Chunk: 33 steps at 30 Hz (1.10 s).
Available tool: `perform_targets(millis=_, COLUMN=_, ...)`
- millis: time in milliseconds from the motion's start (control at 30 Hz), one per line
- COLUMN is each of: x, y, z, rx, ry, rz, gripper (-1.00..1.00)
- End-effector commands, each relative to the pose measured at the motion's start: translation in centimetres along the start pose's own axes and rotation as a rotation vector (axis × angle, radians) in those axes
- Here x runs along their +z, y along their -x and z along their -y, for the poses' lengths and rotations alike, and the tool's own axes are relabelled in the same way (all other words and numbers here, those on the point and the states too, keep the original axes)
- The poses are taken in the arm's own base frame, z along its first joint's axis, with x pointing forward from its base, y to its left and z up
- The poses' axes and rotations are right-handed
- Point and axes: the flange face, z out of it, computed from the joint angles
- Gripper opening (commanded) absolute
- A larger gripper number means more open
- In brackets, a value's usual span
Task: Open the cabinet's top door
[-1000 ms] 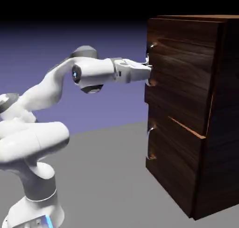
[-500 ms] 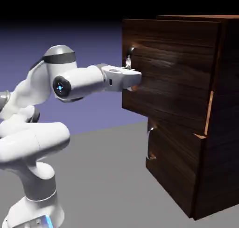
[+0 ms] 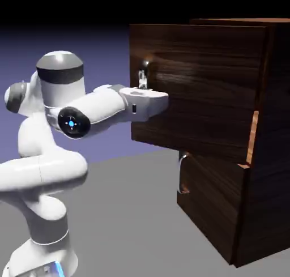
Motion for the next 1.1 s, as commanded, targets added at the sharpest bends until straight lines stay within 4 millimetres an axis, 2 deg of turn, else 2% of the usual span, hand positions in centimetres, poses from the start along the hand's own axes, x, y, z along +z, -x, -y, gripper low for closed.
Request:
perform_targets(millis=0, x=-0.5, y=-0.2, z=-0.2, rx=0.000, ry=-0.012, rz=0.012, gripper=-1.00)
perform_targets(millis=567, x=-8.9, y=-4.6, z=-4.6, rx=0.000, ry=-0.241, rz=0.241, gripper=-1.00)
perform_targets(millis=1067, x=-15.3, y=-11.5, z=-11.5, rx=0.000, ry=-0.495, rz=0.495, gripper=-1.00)
